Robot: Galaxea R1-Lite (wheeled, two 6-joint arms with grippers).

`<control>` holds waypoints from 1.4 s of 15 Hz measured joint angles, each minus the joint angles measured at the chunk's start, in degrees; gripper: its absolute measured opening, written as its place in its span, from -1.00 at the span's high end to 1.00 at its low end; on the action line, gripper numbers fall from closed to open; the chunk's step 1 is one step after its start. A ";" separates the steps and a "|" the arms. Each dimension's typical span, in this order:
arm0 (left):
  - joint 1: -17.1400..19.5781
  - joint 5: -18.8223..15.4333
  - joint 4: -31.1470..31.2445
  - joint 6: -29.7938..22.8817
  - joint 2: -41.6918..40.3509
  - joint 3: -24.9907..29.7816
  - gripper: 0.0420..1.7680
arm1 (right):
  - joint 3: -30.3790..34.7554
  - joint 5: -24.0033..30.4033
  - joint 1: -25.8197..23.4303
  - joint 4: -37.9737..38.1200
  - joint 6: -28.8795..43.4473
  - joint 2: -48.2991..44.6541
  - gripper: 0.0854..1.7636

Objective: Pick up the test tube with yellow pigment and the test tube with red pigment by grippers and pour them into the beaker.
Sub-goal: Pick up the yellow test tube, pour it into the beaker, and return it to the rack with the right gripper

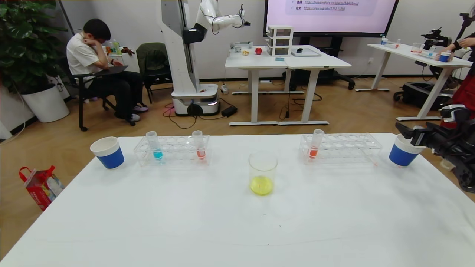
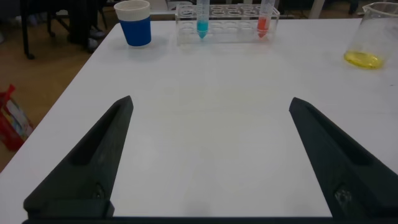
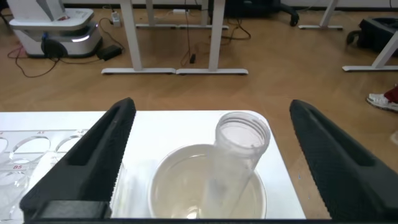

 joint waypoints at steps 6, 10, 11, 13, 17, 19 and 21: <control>0.00 0.00 -0.02 0.02 0.00 0.00 -0.98 | -0.51 -1.19 3.61 1.00 0.60 -3.15 -0.97; 0.00 0.02 -0.02 0.02 0.00 0.00 -0.98 | -0.57 -10.56 13.78 8.35 0.77 -9.09 -0.97; 0.00 0.02 -0.02 0.02 0.00 0.00 -0.98 | -0.20 -11.89 16.46 9.30 1.27 -10.67 -0.97; 0.00 0.00 -0.02 0.00 0.00 0.00 -0.98 | 1.35 -14.01 20.65 9.76 1.73 -13.98 -0.97; 0.00 0.05 0.00 0.02 0.00 0.00 -0.98 | 5.29 -15.14 23.19 9.90 1.82 -22.20 -0.97; 0.00 0.02 0.00 0.00 0.00 0.00 -0.98 | 9.09 -15.14 23.17 10.20 1.84 -28.72 -0.97; 0.00 0.00 0.00 0.00 0.00 0.00 -0.98 | 13.51 -15.14 22.91 10.81 1.84 -36.47 -0.97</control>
